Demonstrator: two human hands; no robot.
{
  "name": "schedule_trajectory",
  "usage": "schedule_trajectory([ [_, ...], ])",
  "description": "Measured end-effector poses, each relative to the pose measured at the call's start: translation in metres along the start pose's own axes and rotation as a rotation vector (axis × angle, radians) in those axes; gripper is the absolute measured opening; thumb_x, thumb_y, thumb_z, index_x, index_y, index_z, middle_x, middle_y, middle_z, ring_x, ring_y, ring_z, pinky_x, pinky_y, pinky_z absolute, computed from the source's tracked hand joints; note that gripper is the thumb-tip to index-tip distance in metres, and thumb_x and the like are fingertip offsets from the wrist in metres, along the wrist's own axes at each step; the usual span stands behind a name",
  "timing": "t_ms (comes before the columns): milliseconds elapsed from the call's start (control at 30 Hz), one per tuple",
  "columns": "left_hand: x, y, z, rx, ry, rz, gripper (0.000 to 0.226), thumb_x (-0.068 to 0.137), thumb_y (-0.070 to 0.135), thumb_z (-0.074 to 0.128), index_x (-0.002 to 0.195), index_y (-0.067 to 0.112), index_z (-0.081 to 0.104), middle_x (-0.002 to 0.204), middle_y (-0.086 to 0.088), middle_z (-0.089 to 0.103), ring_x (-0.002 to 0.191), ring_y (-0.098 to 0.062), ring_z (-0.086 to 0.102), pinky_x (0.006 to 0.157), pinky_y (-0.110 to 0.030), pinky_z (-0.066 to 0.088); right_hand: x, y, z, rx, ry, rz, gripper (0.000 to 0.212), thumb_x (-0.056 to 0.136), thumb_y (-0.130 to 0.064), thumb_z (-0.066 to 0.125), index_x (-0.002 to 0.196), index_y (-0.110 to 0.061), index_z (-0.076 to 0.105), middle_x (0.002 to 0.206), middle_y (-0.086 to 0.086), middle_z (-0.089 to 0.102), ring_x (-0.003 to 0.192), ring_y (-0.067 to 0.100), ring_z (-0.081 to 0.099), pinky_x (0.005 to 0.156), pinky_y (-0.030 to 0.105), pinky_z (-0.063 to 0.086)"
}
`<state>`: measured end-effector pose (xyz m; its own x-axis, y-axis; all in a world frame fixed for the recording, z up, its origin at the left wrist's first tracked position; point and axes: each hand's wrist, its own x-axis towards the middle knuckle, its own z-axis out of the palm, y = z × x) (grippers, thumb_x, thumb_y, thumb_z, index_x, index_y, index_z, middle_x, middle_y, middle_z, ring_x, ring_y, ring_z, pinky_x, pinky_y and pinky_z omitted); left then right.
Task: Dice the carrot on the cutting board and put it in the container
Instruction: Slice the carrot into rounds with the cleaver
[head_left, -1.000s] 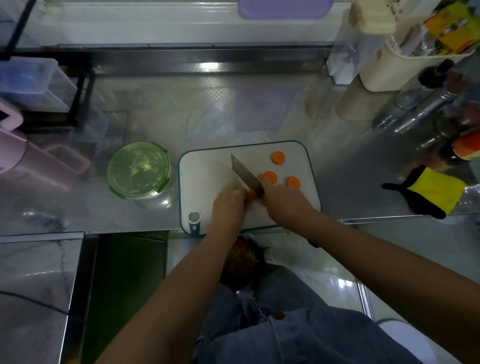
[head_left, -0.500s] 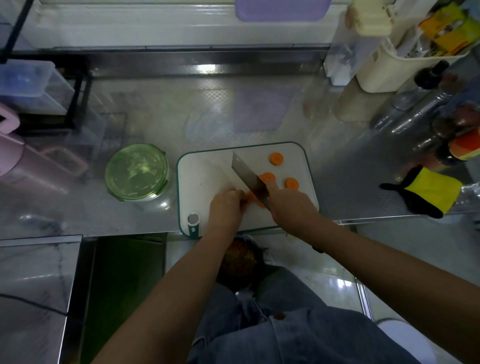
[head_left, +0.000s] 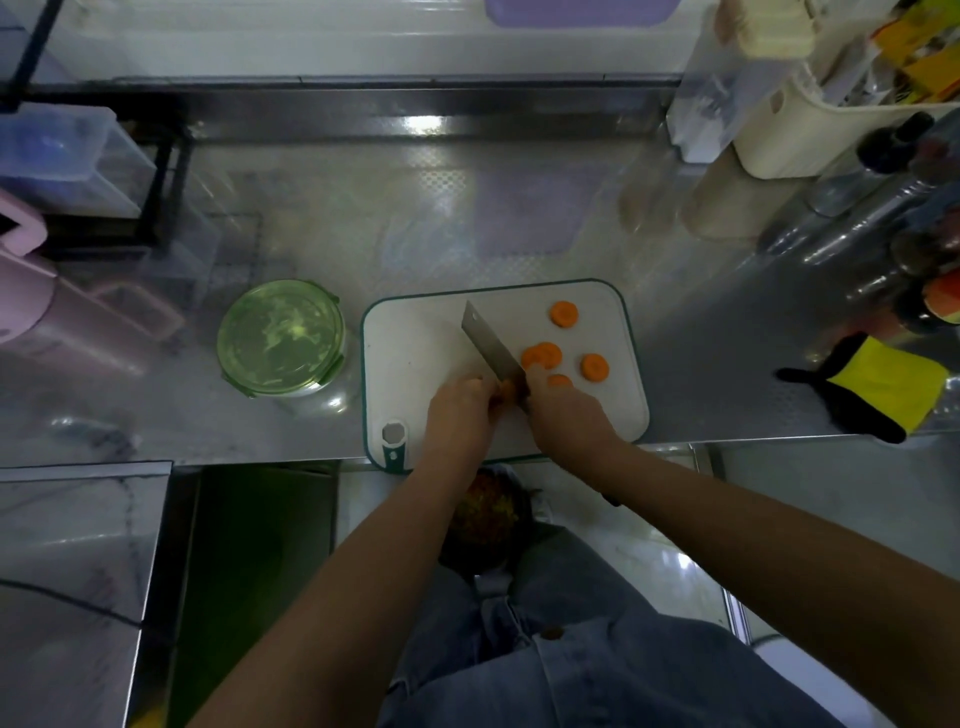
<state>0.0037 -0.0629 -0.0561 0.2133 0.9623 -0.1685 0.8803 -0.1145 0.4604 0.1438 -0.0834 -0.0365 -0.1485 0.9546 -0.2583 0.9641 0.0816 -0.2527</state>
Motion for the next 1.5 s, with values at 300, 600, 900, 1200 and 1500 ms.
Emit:
schedule_trajectory([
  [300, 0.001, -0.001, 0.002, 0.037, 0.000, -0.020, 0.022, 0.094, 0.028, 0.053, 0.095, 0.014, 0.070, 0.091, -0.007, 0.067, 0.083, -0.026, 0.062, 0.072, -0.033, 0.045, 0.008, 0.004, -0.002, -0.015, -0.029, -0.067, 0.046, 0.098, -0.017, 0.039, 0.141, -0.007, 0.026, 0.102, 0.015, 0.062, 0.084, 0.032, 0.061, 0.057, 0.035, 0.039],
  [600, 0.000, -0.002, 0.001, 0.006, -0.012, 0.002, 0.015, 0.089, 0.021, 0.058, 0.092, 0.014, 0.071, 0.092, -0.009, 0.067, 0.086, -0.030, 0.061, 0.076, -0.036, 0.046, 0.007, -0.001, -0.056, -0.018, -0.090, -0.065, 0.031, 0.097, -0.026, 0.045, 0.120, -0.006, 0.040, 0.097, 0.014, 0.058, 0.083, 0.035, 0.058, 0.062, 0.034, 0.031],
  [900, 0.001, -0.005, 0.001, -0.007, -0.009, -0.012, 0.020, 0.090, 0.028, 0.058, 0.090, 0.013, 0.071, 0.090, -0.008, 0.068, 0.085, -0.028, 0.061, 0.076, -0.035, 0.046, -0.010, -0.004, -0.049, -0.039, -0.015, -0.093, 0.032, 0.098, -0.017, 0.039, 0.128, -0.009, 0.035, 0.095, 0.011, 0.063, 0.081, 0.029, 0.061, 0.051, 0.028, 0.028],
  [1200, 0.000, -0.002, 0.000, -0.034, -0.008, -0.015, 0.014, 0.088, 0.021, 0.060, 0.090, 0.013, 0.072, 0.090, -0.010, 0.069, 0.085, -0.029, 0.062, 0.076, -0.036, 0.047, -0.002, -0.002, -0.014, -0.105, 0.024, -0.069, 0.040, 0.097, -0.014, 0.040, 0.137, -0.007, 0.033, 0.104, 0.012, 0.062, 0.087, 0.029, 0.062, 0.057, 0.032, 0.035],
  [1500, -0.001, -0.003, -0.001, -0.025, -0.014, -0.023, 0.018, 0.090, 0.028, 0.057, 0.093, 0.018, 0.072, 0.090, -0.005, 0.069, 0.082, -0.025, 0.063, 0.076, -0.037, 0.051, 0.000, -0.003, 0.003, -0.061, 0.085, -0.075, 0.039, 0.084, -0.004, 0.061, 0.121, -0.001, 0.050, 0.072, 0.016, 0.062, 0.054, 0.028, 0.057, 0.040, 0.032, 0.041],
])
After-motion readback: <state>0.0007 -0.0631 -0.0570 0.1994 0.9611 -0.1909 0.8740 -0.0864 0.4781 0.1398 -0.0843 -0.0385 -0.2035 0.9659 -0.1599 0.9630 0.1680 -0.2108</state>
